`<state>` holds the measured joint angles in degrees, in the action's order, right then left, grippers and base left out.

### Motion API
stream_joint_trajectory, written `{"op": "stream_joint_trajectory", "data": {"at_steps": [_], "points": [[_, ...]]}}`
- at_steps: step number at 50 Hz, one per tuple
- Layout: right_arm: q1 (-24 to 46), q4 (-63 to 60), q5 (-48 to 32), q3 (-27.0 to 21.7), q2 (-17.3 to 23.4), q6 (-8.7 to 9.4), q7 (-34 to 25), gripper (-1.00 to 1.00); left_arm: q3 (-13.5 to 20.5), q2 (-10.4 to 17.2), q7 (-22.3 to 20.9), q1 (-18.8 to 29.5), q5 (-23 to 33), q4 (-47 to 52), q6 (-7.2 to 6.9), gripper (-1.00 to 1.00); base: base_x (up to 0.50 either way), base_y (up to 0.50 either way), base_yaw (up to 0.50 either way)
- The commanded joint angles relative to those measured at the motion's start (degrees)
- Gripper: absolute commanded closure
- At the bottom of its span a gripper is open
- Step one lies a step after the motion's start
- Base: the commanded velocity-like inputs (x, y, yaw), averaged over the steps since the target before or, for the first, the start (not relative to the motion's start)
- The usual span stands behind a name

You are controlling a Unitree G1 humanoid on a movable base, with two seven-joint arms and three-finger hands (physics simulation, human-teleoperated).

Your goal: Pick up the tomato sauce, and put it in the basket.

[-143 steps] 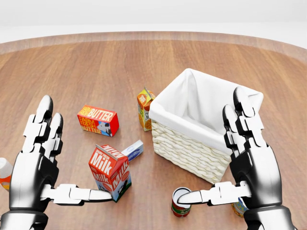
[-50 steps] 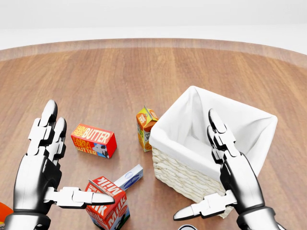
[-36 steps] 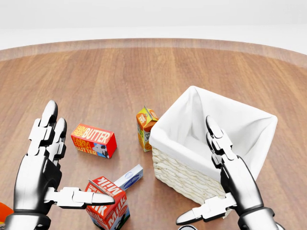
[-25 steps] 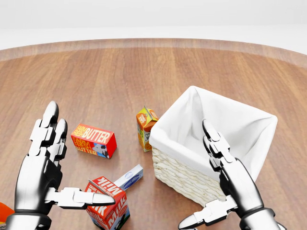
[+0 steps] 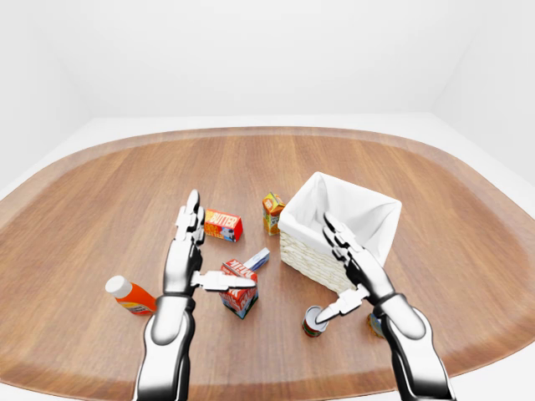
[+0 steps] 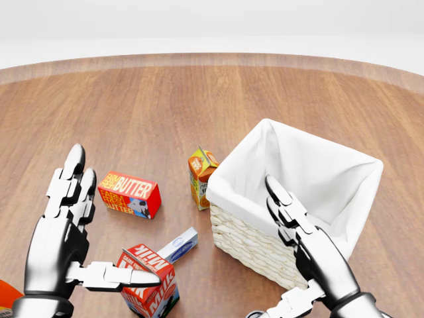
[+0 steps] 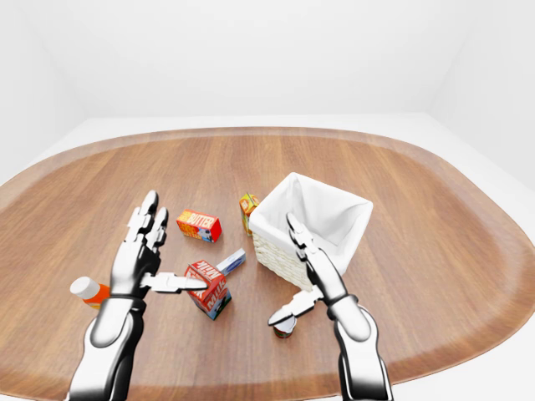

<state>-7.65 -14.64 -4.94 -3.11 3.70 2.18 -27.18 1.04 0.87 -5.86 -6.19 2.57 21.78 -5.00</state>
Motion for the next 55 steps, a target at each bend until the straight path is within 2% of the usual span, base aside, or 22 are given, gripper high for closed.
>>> {"op": "stream_joint_trajectory", "data": {"at_steps": [1, 10, 15, 28, 35, 40, 55], "points": [[-0.5, 0.1, 0.7, 0.3, 0.0, 0.1, -1.9, -1.0, -0.2, 0.0, 0.0, -0.2, 0.3, -0.4, 0.0, -1.0, 0.0, 0.0, 0.0], [-1.7, -0.6, 0.2, 1.0, 0.1, -0.47, -3.4, -1.0, -0.3, 0.0, -0.1, -0.3, 0.3, -0.5, 0.0, -1.0, 0.0, 0.0, 0.0], [-2.3, 0.1, -0.5, 1.5, 0.2, -1.88, -4.6, -1.0, -0.3, -0.1, -0.1, -0.3, 0.2, -0.4, 0.0, -1.0, 0.0, 0.0, 0.0], [-2.8, 0.9, -1.5, 1.9, 0.4, -3.58, -6.0, -1.0, -0.3, 0.0, -0.1, -0.1, 0.2, -0.7, 0.0, -1.0, 0.0, 0.0, 0.0], [-3.1, 3.1, -2.8, 2.4, 0.6, -6.09, -6.7, -1.0, -0.3, 0.0, 0.0, -0.1, 0.3, -0.9, 0.0, -1.0, 0.0, 0.0, 0.0], [-3.3, 4.1, -3.6, 2.6, 0.7, -7.18, -7.0, -1.0, -0.3, 0.0, -0.1, -0.2, 0.3, -0.7, 0.0, -1.0, 0.0, 0.0, 0.0], [-3.1, 7.9, -5.1, 2.7, 0.9, -7.18, -7.5, -1.0, -0.3, 0.0, 0.0, 0.0, 0.4, -1.5, 0.0, -1.0, 0.0, 0.0, 0.0]]}}
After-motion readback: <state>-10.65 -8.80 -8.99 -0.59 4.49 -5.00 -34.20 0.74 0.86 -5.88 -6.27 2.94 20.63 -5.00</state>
